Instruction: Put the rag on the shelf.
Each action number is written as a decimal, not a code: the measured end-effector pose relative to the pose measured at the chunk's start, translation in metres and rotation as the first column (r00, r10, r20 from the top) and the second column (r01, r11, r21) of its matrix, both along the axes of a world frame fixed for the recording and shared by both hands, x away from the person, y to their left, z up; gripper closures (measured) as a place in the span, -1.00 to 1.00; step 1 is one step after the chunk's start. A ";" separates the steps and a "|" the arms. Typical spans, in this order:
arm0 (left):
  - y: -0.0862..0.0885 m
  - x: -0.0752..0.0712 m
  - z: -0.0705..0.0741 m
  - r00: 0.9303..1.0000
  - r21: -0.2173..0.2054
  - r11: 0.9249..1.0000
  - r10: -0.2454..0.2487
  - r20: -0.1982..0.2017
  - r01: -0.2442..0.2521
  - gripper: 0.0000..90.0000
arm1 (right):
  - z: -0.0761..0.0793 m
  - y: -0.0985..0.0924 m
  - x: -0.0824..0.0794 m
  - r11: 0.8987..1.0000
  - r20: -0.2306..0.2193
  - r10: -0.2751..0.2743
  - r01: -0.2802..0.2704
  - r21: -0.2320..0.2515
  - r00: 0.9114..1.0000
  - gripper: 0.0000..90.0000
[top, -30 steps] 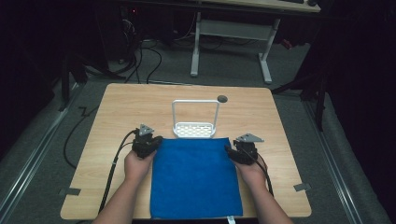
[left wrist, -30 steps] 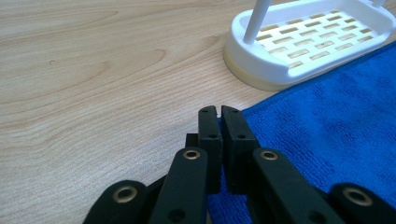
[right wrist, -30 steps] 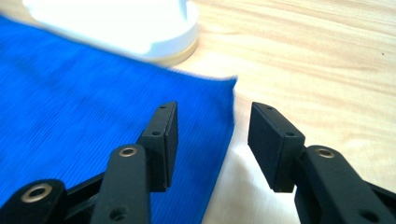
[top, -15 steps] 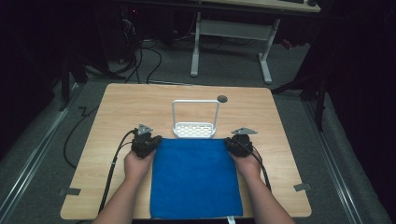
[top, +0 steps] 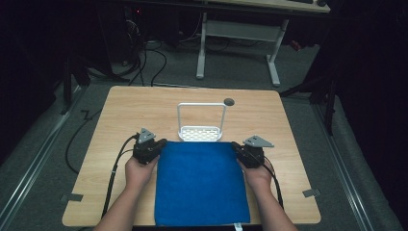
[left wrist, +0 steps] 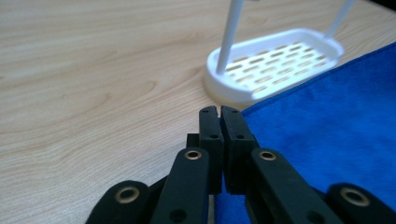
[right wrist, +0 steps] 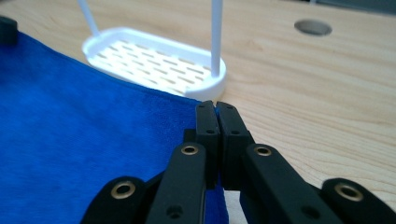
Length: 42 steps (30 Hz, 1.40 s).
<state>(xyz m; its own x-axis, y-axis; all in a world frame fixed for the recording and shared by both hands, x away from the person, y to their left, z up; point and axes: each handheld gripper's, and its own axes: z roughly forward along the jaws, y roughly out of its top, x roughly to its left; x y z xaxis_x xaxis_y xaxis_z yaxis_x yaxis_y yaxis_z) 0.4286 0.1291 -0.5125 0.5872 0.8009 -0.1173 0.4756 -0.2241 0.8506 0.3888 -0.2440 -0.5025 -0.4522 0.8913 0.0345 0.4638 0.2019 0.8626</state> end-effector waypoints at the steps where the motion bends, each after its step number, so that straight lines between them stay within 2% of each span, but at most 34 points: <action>1: 0.001 -0.004 0.002 1.000 -0.015 1.000 0.000 0.011 0.000 0.96 | 0.002 -0.002 -0.004 1.000 0.016 -0.002 0.001 0.014 1.000 0.98; 2: 0.003 -0.007 0.005 1.000 -0.029 1.000 -0.001 0.022 0.002 0.96 | 0.002 -0.002 -0.004 1.000 0.016 -0.002 0.001 0.014 1.000 0.98; 4: 0.006 -0.014 0.012 0.999 -0.054 0.999 0.007 0.048 -0.005 0.96 | 0.009 -0.007 -0.012 0.999 0.048 -0.001 -0.001 0.035 0.999 0.98; 5: 0.006 -0.014 0.012 0.999 -0.054 0.999 0.007 0.048 -0.005 0.96 | 0.009 -0.007 -0.012 0.999 0.048 -0.001 -0.001 0.035 0.999 0.98; 6: 0.008 -0.019 0.018 0.998 -0.067 0.998 0.009 0.068 -0.004 0.96 | 0.016 -0.011 -0.019 0.998 0.070 -0.001 -0.004 0.061 0.998 0.98; 7: 0.008 -0.019 0.018 0.998 -0.067 0.998 0.009 0.068 -0.004 0.96 | 0.018 -0.012 -0.021 0.998 0.082 0.003 -0.007 0.058 0.997 0.98; 9: 0.010 -0.028 0.028 0.994 -0.088 0.996 0.012 0.112 -0.002 0.96 | 0.024 -0.013 -0.026 0.998 0.104 0.002 -0.008 0.060 0.995 0.98; 11: 0.010 -0.030 0.032 0.992 -0.096 0.995 0.014 0.124 -0.002 0.96 | 0.030 -0.016 -0.029 0.997 0.127 -0.001 -0.008 0.071 0.992 0.98; 13: 0.012 -0.038 0.044 0.986 -0.113 0.994 0.015 0.168 0.005 0.96 | 0.035 -0.017 -0.032 0.997 0.142 -0.005 -0.006 0.080 0.990 0.98; 17: 0.012 -0.046 0.055 0.976 -0.120 0.993 0.012 0.217 0.015 0.96 | 0.044 -0.018 -0.038 0.997 0.178 -0.004 -0.011 0.080 0.984 0.98; 19: 0.012 -0.048 0.057 0.974 -0.118 0.993 0.009 0.228 0.018 0.96 | 0.049 -0.017 -0.041 0.996 0.190 -0.005 -0.012 0.086 0.982 0.98; 23: 0.010 -0.056 0.070 0.963 -0.131 0.991 0.002 0.271 0.035 0.96 | 0.058 -0.016 -0.047 0.995 0.230 -0.001 -0.021 0.093 0.973 0.98; 24: 0.010 -0.056 0.070 0.963 -0.131 0.991 0.002 0.271 0.035 0.96 | 0.058 -0.016 -0.047 0.995 0.230 -0.001 -0.021 0.093 0.973 0.98; 27: 0.010 -0.062 0.079 0.951 -0.142 0.989 0.001 0.308 0.045 0.96 | 0.070 -0.015 -0.054 0.994 0.266 0.001 -0.030 0.104 0.964 0.98; 28: 0.010 -0.062 0.079 0.951 -0.142 0.989 0.001 0.308 0.045 0.96 | 0.073 -0.015 -0.057 0.994 0.278 0.001 -0.031 0.105 0.961 0.98; 30: 0.011 -0.066 0.087 0.942 -0.152 0.987 0.001 0.336 0.053 0.96 | 0.079 -0.015 -0.060 0.993 0.296 0.000 -0.035 0.114 0.955 0.98; 31: 0.011 -0.066 0.087 0.942 -0.152 0.987 0.001 0.336 0.053 0.96 | 0.079 -0.015 -0.060 0.993 0.296 0.000 -0.035 0.114 0.955 0.98; 32: 0.012 -0.069 0.095 0.933 -0.165 0.985 0.006 0.359 0.057 0.96 | 0.087 -0.015 -0.063 0.992 0.318 -0.001 -0.040 0.123 0.948 0.98; 34: 0.013 -0.071 0.104 0.922 -0.168 0.984 0.009 0.387 0.061 0.96 | 0.093 -0.014 -0.066 0.990 0.337 -0.001 -0.046 0.131 0.941 0.98; 35: 0.013 -0.071 0.104 0.922 -0.168 0.984 0.009 0.387 0.061 0.96 | 0.093 -0.014 -0.066 0.990 0.337 -0.001 -0.046 0.131 0.941 0.98; 36: 0.013 -0.072 0.110 0.915 -0.175 0.982 0.011 0.403 0.065 0.96 | 0.097 -0.014 -0.067 0.990 0.349 0.000 -0.048 0.130 0.937 0.98; 38: 0.014 -0.074 0.118 0.901 -0.175 0.983 0.021 0.432 0.061 0.96 | 0.111 -0.013 -0.069 0.990 0.385 0.002 -0.056 0.129 0.923 0.98; 39: 0.015 -0.075 0.122 0.897 -0.188 0.980 0.027 0.442 0.063 0.96 | 0.111 -0.013 -0.069 0.990 0.385 0.002 -0.056 0.129 0.923 0.98; 40: 0.017 -0.074 0.127 0.891 -0.196 0.979 0.037 0.452 0.059 0.96 | 0.118 -0.012 -0.069 0.990 0.404 0.002 -0.059 0.129 0.915 0.98; 42: 0.018 -0.073 0.131 0.890 -0.202 0.978 0.041 0.454 0.058 0.96 | 0.123 -0.012 -0.068 0.991 0.412 0.006 -0.061 0.119 0.911 0.98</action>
<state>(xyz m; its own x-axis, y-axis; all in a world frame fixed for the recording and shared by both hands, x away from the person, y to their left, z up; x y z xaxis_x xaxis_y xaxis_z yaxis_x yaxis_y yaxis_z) 0.3559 0.1471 -0.3813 0.6216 0.7833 0.0034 0.0252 -0.0244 0.9994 0.3208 -0.2556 -0.3790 -0.4802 0.8758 -0.0494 0.0583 0.0881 0.9944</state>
